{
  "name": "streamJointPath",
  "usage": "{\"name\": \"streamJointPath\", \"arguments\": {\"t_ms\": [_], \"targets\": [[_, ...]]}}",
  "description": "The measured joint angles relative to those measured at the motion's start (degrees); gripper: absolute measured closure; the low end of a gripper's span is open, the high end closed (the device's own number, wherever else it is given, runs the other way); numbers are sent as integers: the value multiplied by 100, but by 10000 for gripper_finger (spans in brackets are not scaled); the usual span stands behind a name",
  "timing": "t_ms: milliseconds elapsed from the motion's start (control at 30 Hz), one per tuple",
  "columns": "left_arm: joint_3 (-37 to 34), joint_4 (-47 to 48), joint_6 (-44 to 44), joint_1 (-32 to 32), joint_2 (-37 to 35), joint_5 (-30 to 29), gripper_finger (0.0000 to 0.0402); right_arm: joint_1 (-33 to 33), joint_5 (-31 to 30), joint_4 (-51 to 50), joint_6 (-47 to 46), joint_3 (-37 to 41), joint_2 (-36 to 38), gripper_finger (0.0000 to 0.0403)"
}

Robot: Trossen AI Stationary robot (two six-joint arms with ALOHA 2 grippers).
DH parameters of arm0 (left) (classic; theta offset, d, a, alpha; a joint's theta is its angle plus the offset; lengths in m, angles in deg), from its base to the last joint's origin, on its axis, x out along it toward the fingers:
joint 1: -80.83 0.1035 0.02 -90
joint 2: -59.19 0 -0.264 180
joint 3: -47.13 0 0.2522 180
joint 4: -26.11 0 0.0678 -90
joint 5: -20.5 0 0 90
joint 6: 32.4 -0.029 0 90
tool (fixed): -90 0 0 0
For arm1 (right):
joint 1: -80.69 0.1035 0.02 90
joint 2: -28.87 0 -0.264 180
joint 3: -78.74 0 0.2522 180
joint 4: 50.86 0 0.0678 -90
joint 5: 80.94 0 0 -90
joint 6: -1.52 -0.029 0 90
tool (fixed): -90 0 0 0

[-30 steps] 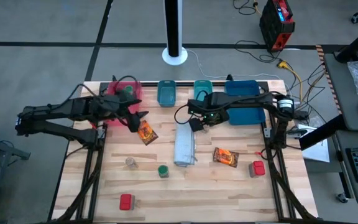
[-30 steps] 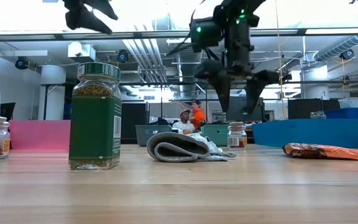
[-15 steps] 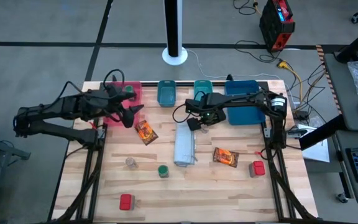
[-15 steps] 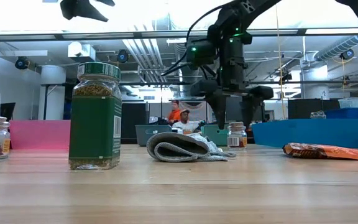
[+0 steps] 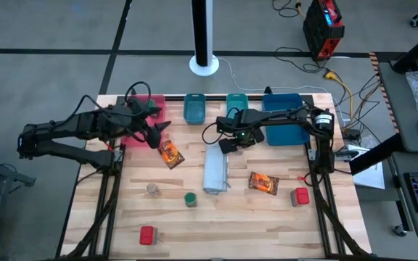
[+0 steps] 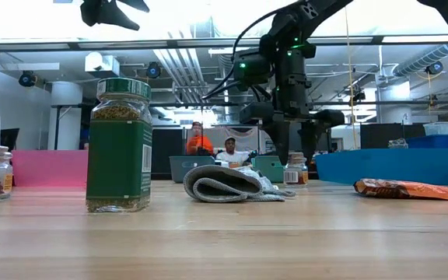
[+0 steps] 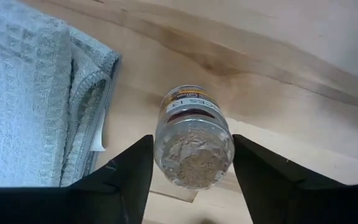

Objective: Sort spices by type
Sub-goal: Put the top brown seasoning bottle into the blue bin

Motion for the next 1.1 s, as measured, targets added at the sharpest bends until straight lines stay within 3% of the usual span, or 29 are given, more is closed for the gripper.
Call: {"name": "streamJointPath", "arguments": {"t_ms": [167, 567, 800, 933, 1100], "targets": [[35, -11, -39, 1, -2, -25, 113, 37, -147, 38, 3, 31, 9, 241], [35, -42, -42, 1, 42, -33, 113, 39, -37, -6, 178, -3, 57, 241], [33, -53, 75, 1, 50, -35, 113, 12, 3, -612, 482, -574, 557, 241], [33, -215, 130, 1, 59, -39, 113, -337, 13, -1070, 856, -915, 943, 241], [31, -420, 192, 3, 96, -37, 113, -1314, -306, -1477, 1670, -979, 1254, 241]]}}
